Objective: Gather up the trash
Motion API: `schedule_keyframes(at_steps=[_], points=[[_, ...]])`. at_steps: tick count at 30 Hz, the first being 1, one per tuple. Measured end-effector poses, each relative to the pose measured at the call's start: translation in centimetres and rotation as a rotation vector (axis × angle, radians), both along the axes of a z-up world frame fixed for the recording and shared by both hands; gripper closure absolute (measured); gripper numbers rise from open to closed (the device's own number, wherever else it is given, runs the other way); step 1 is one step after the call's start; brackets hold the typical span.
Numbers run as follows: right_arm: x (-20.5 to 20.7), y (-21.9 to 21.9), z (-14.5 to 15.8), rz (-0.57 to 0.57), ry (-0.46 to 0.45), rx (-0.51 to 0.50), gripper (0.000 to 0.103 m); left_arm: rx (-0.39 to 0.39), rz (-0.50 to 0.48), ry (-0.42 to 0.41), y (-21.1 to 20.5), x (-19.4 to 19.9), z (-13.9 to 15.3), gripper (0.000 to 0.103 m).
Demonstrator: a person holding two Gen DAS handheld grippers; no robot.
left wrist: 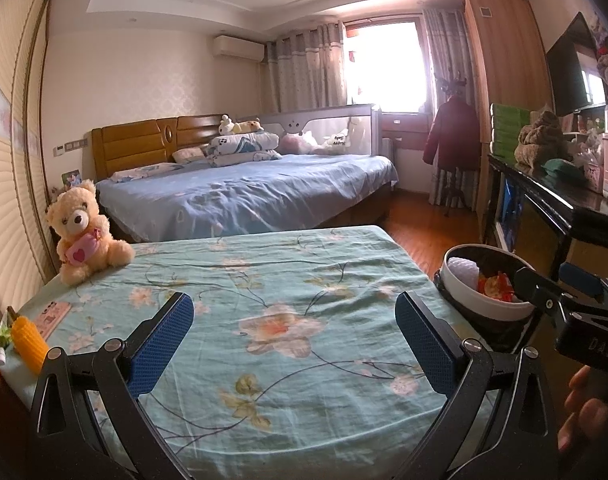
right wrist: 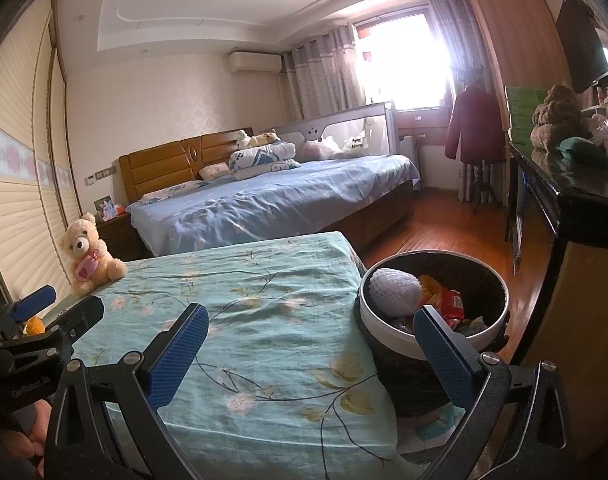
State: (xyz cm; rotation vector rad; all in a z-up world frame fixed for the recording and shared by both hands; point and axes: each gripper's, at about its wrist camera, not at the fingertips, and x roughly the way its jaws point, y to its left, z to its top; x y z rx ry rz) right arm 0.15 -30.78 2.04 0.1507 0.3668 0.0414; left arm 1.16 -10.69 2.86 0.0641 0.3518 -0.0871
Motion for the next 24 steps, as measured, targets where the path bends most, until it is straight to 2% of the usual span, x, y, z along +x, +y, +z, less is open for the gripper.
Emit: schedule_keyframes(at_steps=[24], points=[[-0.14, 0.24, 0.20, 0.001, 0.002, 0.002, 0.000, 0.000, -0.010, 0.006, -0.08, -0.04, -0.02, 0.000]])
